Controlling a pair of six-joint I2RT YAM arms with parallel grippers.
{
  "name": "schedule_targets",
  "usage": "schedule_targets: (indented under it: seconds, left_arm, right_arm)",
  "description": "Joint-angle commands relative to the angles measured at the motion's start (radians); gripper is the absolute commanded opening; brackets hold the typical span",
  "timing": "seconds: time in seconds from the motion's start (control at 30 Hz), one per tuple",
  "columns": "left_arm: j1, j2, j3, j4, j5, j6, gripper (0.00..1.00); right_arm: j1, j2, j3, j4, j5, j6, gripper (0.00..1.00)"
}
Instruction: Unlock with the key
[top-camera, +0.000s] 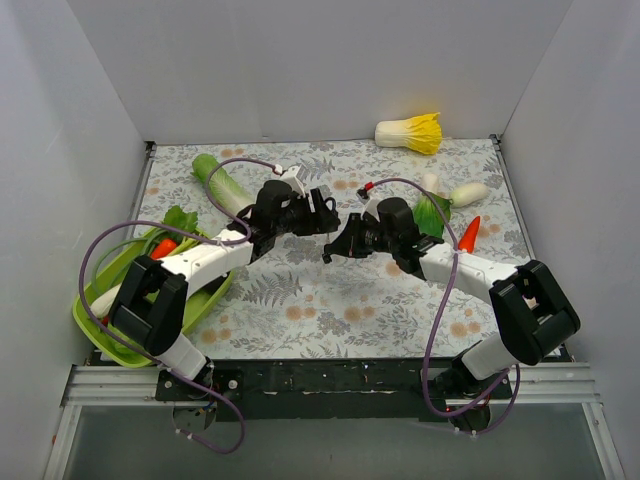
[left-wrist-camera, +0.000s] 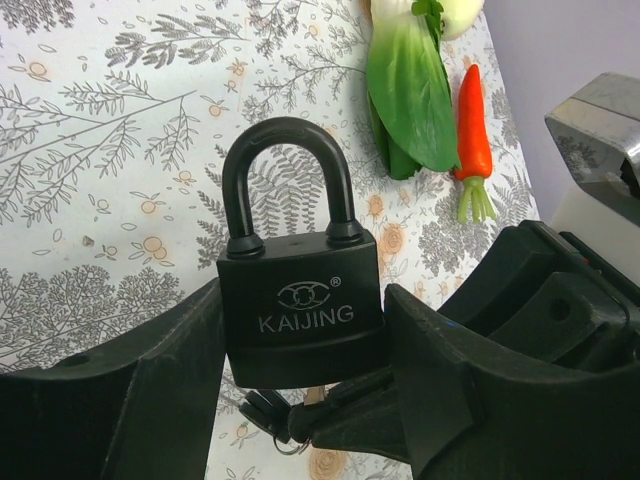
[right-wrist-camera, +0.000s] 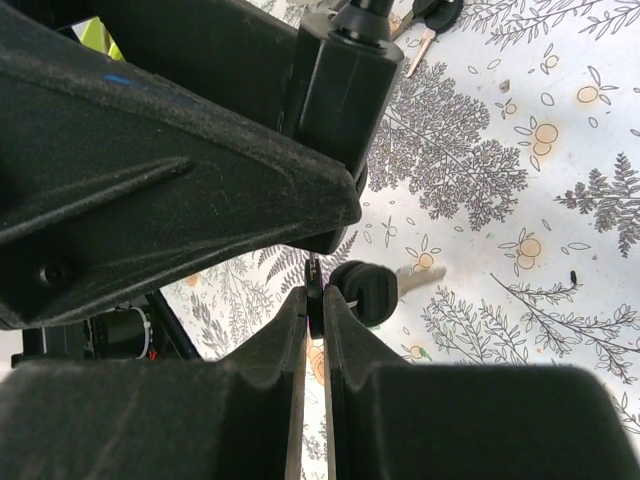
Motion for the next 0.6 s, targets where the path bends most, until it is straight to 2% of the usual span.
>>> schedule_targets:
  seconds: [0.0, 0.57]
  left_arm:
    - [-0.039, -0.096, 0.023, 0.02, -0.02, 0.049, 0.0]
    - [-0.086, -0.088, 0.021, 0.014, -0.061, 0.072, 0.0]
  right_arm:
    - [-0.015, -0.023, 0.062, 0.062, 0.151, -0.029, 0.01]
    - [-0.015, -0.124, -0.001, 0.234, 0.231, -0.088, 0.01]
